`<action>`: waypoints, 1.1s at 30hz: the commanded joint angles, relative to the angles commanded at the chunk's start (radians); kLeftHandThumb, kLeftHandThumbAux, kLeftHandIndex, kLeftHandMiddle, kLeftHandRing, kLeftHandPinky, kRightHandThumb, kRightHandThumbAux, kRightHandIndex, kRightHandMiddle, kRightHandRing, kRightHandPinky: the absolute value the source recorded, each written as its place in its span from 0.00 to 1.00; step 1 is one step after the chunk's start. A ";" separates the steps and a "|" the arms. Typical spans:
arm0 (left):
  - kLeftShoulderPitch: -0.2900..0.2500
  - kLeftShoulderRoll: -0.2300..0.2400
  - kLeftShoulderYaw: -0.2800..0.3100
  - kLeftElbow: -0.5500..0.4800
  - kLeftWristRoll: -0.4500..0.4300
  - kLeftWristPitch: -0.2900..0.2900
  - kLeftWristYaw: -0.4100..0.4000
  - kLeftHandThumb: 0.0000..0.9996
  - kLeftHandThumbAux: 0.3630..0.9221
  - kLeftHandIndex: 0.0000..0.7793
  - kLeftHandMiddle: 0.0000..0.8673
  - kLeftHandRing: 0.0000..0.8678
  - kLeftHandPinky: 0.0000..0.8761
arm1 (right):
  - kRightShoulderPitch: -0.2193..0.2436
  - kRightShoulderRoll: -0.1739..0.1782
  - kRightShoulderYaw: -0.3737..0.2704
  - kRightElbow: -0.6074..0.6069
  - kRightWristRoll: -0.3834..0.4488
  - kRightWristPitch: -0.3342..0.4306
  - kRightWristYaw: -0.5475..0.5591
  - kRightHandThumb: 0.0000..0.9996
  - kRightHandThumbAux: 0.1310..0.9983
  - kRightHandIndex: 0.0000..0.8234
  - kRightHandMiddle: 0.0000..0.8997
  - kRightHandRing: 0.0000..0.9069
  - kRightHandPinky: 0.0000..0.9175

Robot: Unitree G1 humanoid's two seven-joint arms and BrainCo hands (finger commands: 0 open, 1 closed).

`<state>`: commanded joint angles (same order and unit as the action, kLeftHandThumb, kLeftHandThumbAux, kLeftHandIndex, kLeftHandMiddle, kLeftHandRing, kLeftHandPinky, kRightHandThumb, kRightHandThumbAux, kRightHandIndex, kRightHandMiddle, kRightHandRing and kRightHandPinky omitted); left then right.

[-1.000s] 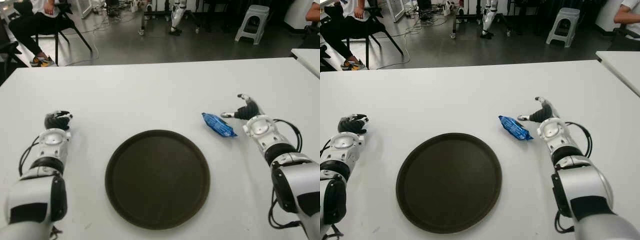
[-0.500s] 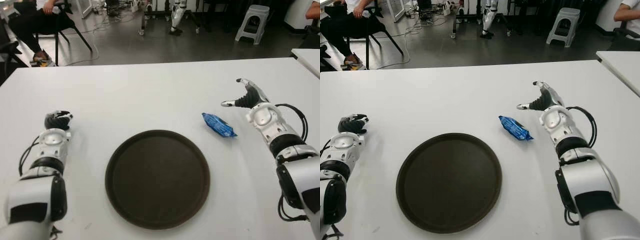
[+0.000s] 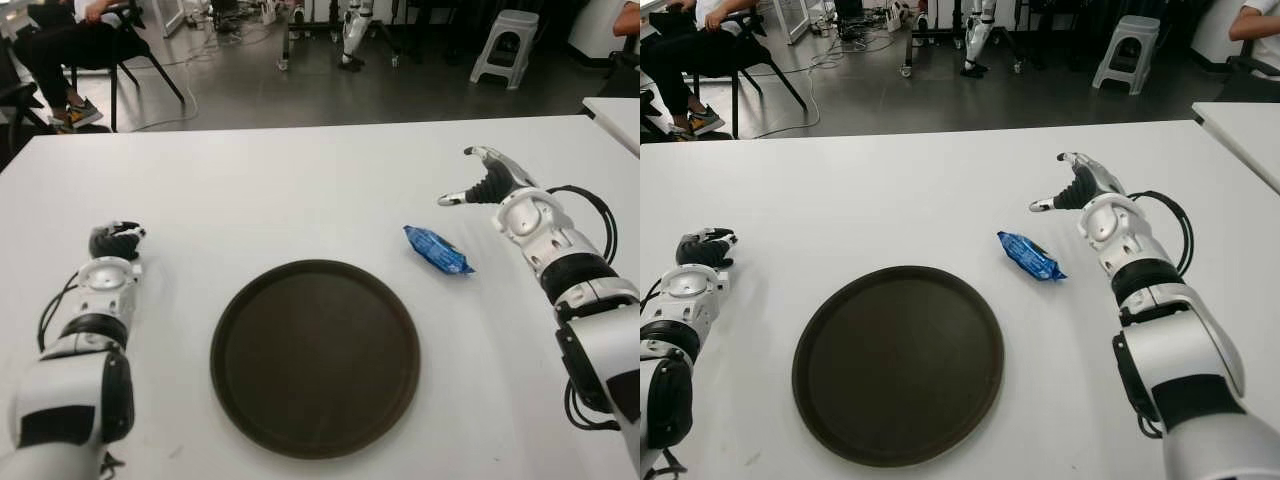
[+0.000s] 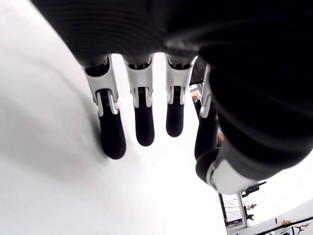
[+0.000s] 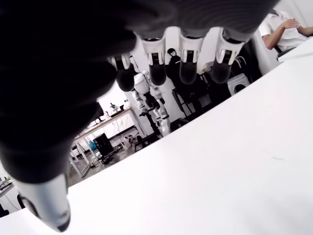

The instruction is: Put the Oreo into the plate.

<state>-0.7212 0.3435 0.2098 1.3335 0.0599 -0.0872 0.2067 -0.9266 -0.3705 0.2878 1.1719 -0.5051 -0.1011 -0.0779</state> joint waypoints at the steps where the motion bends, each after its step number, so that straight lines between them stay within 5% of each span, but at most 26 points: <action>1: 0.000 0.000 0.000 0.000 0.000 0.000 0.001 0.68 0.65 0.51 0.24 0.25 0.24 | 0.001 -0.001 0.000 -0.003 0.000 -0.001 0.001 0.00 0.71 0.00 0.00 0.00 0.01; 15: 0.001 -0.002 0.002 0.001 0.000 -0.006 -0.004 0.68 0.65 0.51 0.23 0.24 0.23 | -0.015 -0.002 0.060 -0.044 -0.035 0.048 0.104 0.00 0.72 0.00 0.00 0.00 0.00; 25: 0.001 -0.005 -0.007 0.001 0.007 -0.007 0.004 0.68 0.64 0.52 0.24 0.24 0.24 | -0.031 0.072 0.165 -0.099 -0.124 0.244 0.196 0.00 0.69 0.05 0.08 0.02 0.00; 33: 0.000 -0.005 -0.009 0.002 0.007 -0.006 0.001 0.68 0.65 0.51 0.23 0.23 0.22 | -0.014 0.073 0.195 -0.178 -0.138 0.306 0.287 0.00 0.70 0.07 0.11 0.06 0.00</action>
<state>-0.7210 0.3389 0.2008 1.3359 0.0673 -0.0934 0.2073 -0.9411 -0.2974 0.4823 0.9936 -0.6426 0.2054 0.2096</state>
